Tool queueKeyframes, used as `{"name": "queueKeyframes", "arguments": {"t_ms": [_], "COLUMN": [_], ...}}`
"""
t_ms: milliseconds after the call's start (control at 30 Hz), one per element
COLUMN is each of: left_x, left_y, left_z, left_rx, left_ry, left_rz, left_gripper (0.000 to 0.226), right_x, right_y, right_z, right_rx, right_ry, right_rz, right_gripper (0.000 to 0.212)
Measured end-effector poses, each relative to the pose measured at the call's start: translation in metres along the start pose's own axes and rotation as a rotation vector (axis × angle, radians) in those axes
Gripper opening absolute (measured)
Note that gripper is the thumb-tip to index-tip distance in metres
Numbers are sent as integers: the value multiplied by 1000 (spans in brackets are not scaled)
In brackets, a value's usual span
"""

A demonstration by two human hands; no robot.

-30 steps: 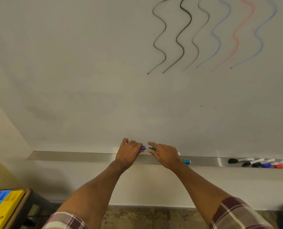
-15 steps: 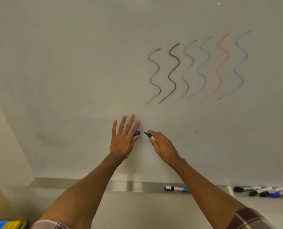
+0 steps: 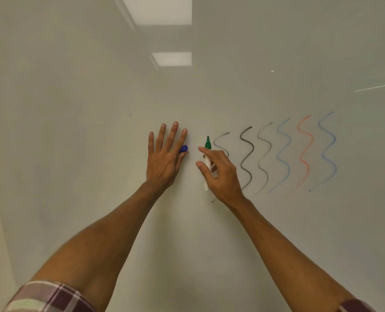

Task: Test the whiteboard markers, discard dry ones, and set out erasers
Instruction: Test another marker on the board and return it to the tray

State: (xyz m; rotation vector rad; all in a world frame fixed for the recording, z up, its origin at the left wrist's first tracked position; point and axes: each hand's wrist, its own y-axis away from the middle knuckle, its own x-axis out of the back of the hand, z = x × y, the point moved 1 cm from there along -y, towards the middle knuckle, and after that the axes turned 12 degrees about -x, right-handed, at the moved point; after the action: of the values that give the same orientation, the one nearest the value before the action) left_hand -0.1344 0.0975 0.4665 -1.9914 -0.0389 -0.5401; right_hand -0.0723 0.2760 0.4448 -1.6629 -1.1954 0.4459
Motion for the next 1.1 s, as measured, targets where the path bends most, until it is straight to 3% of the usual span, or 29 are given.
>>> {"name": "queueKeyframes", "arguments": {"t_ms": [167, 333, 533, 700, 867, 1100], "left_x": [-10, -14, -16, -18, -21, -21], "left_y": [-9, -7, -8, -7, -7, -7], "left_z": [-17, -18, -19, -20, -20, -20], "left_rx": [-79, -103, -116, -121, -126, -126], "left_ry": [-2, -22, -41, -51, -59, -43], "left_rz": [61, 143, 150, 167, 174, 186], "left_gripper": [63, 58, 59, 59, 59, 58], "right_x": [-6, -15, -22, -31, -38, -45], "right_y": [-20, -32, -33, -31, -20, 16], "right_z": [-8, -4, -1, 8, 23, 33], "right_rx": [87, 228, -27, 7, 244, -3], "right_ry": [22, 138, 142, 139, 390, 234], "right_rz": [-15, 282, 390, 366, 272, 437], "right_gripper": [87, 41, 43, 43, 32, 19]}}
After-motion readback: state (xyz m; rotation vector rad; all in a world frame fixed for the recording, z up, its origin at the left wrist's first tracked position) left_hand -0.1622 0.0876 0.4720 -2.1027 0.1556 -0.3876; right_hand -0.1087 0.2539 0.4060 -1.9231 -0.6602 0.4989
